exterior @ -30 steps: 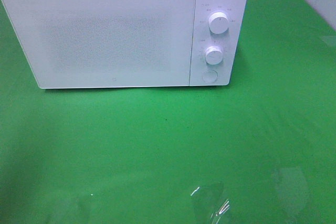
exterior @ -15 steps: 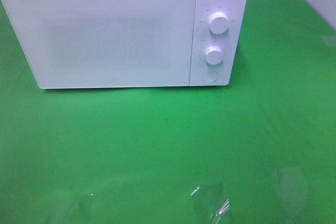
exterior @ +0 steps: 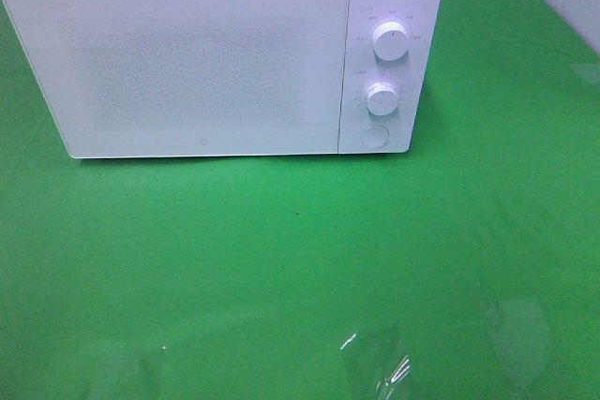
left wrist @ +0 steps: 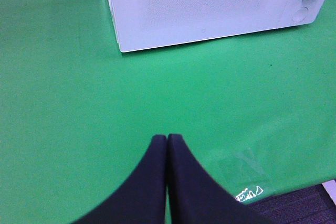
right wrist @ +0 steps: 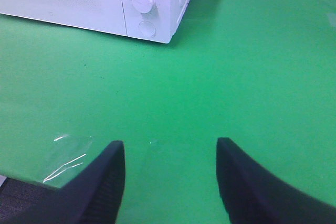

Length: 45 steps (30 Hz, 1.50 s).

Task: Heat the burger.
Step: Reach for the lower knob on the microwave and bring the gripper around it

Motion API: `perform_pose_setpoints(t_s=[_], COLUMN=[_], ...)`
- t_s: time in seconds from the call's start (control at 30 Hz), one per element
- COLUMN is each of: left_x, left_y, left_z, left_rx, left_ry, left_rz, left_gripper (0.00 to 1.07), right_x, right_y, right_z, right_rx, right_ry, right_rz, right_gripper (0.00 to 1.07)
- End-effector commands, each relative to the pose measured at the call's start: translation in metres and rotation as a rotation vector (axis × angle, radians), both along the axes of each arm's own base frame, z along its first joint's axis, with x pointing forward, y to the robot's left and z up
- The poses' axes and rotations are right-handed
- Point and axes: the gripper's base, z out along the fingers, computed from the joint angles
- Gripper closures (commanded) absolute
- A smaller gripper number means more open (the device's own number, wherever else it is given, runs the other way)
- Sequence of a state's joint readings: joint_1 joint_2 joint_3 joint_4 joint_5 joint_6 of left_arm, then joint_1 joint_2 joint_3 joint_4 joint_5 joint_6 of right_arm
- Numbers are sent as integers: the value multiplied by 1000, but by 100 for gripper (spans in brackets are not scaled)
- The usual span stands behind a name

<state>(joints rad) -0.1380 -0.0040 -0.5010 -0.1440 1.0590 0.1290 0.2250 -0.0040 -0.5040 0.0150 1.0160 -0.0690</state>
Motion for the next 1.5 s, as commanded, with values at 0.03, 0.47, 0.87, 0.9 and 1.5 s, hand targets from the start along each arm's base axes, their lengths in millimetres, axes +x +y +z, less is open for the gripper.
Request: perform_pose_setpoints(t_s=[0.03,0.47,0.87,0.9,1.5], left_x=[-2,-2,-2,-2,-2], left_y=[1,1,1,1,1], left_z=[0,0,0,0,0], left_rx=[-1,-1,-1,-1,-1], left_ry=[-39,-39,-39,-39,-39], left_rz=[7,7,7,7,7], left_gripper=[106,106,106,106,106], right_x=[-3,13,91,91,199], right_y=[-1,1,15,15,44], right_z=[1,14,31,31,4], right_rx=[17,59,-13,-13,35], right_ry=[-33,-34,-92,-92,-131], right_rz=[-6,-47,-48,-48,-12], right_gripper=[57,57,57,57,49])
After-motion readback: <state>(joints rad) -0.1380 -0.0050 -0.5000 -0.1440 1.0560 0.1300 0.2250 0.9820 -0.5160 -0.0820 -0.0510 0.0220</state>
